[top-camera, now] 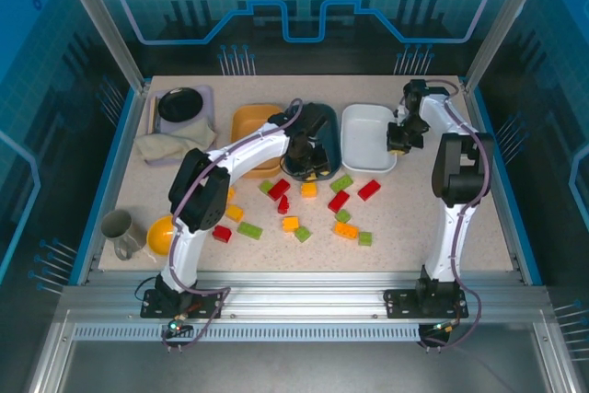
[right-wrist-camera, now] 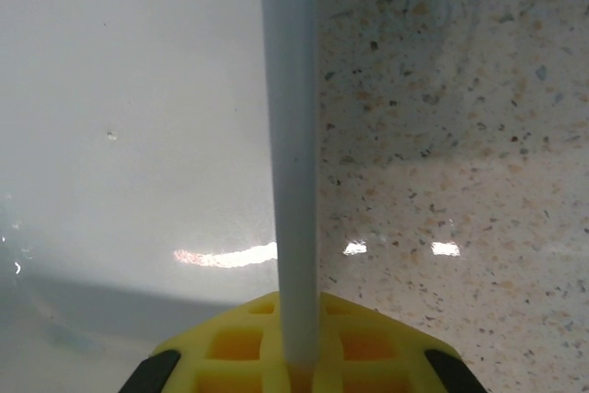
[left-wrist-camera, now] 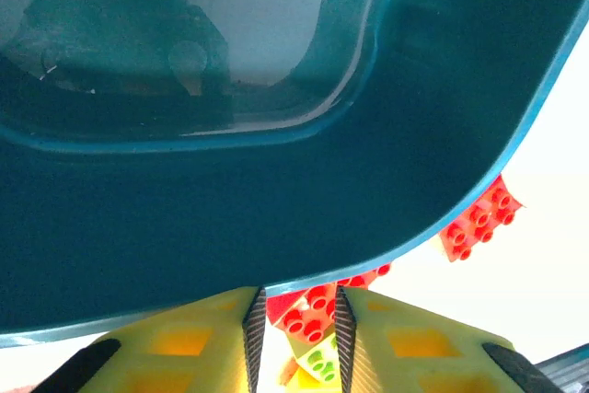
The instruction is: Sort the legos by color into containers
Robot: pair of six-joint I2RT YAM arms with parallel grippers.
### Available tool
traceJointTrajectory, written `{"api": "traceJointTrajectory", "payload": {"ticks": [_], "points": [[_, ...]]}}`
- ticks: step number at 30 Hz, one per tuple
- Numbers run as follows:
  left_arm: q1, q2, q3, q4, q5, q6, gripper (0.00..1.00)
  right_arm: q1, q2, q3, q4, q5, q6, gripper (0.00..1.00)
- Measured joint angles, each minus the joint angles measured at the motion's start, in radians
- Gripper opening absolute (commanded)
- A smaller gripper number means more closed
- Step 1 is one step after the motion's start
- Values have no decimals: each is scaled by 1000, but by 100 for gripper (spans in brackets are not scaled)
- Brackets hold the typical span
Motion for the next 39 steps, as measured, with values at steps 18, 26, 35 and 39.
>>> {"api": "traceJointTrajectory", "payload": {"ticks": [18, 26, 35, 39], "points": [[55, 54, 157, -79, -18, 55, 35, 8, 64, 127, -41, 3, -15, 29], [70, -64, 156, -78, -18, 44, 39, 8, 56, 174, -46, 9, -32, 29], [219, -204, 24, -58, -18, 35, 44, 29, 34, 138, -19, 43, -31, 31], [269, -305, -113, -26, -27, 41, 50, 80, -108, -10, 29, 116, 13, 50]]}}
